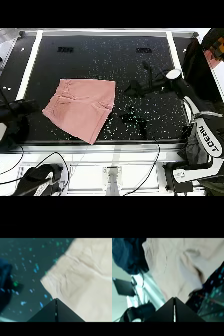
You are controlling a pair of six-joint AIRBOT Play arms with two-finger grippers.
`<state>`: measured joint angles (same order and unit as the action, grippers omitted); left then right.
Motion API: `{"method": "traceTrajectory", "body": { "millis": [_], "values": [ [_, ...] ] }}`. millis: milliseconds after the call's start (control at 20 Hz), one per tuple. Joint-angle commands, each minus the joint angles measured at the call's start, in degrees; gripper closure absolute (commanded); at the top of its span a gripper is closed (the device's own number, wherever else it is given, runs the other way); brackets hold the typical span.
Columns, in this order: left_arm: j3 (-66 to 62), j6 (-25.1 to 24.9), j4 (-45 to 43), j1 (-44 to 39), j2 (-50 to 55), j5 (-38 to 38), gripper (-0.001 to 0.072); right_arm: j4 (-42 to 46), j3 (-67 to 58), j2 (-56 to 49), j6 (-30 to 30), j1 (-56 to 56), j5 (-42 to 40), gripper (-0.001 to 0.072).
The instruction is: Fold the clothes and pants, and hang the long-sleeved shirts on hangers.
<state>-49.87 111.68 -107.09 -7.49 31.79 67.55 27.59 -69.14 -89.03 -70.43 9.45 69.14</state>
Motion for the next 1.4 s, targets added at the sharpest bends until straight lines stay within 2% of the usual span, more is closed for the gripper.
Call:
{"method": "traceTrajectory", "body": {
  "millis": [0,50,100,150,250,350,450,500,550,600,750,1000,1100,1350],
  "values": [
    [3.1,-13.4,15.2,9.4,-0.6,-0.4,0.0699,-0.7,4.5,0.9,0.3,4.3,-0.3,0.0636],
    [4.1,-13.9,15.6,11.7,0.4,0.0,0.0699,-0.5,4.6,0.9,0.2,5.7,0.2,0.0485],
    [4.7,-14.8,15.6,14.2,1.6,0.7,0.0699,0.3,4.6,0.9,-0.2,7.2,0.4,0.0254],
    [5.2,-16.0,16.3,17.4,3.1,1.3,0.0699,1.8,4.6,0.9,-1.1,8.3,0.5,0.0181],
    [5.4,-22.3,22.7,24.7,6.9,3.7,0.0699,5.6,4.6,0.9,-3.4,9.7,0.9,0.0181],
    [5.4,-29.4,34.0,33.2,11.2,5.3,0.0699,5.2,4.6,0.9,-3.5,10.0,1.2,0.0182],
    [5.4,-32.3,44.0,41.5,15.6,5.5,0.0695,4.7,4.5,1.0,-3.5,9.9,1.4,0.0182],
    [5.4,-32.3,46.0,44.8,17.8,5.7,0.0646,4.6,4.5,1.0,-3.5,9.9,1.8,0.0182],
    [5.4,-32.2,46.3,47.4,20.3,6.3,0.0455,4.2,4.5,1.0,-3.5,9.9,2.3,0.0182],
    [5.4,-32.2,46.3,49.0,22.6,7.4,0.0323,3.7,4.5,1.0,-3.5,9.9,3.0,0.0182],
    [5.4,-32.8,46.7,49.2,29.1,8.5,0.0324,2.1,4.2,1.1,-3.5,10.0,3.7,0.0182],
    [5.4,-34.2,50.6,45.3,38.1,3.6,0.0343,0.4,2.0,1.0,-3.5,10.0,3.8,0.0182],
    [5.4,-37.1,53.0,43.3,41.5,3.2,0.0343,0.3,1.0,1.0,-3.5,10.0,4.0,0.0181],
    [5.4,-35.0,53.8,41.8,43.3,-7.0,0.0344,0.1,0.6,1.0,-5.0,10.0,5.1,0.0182]
  ]
}}
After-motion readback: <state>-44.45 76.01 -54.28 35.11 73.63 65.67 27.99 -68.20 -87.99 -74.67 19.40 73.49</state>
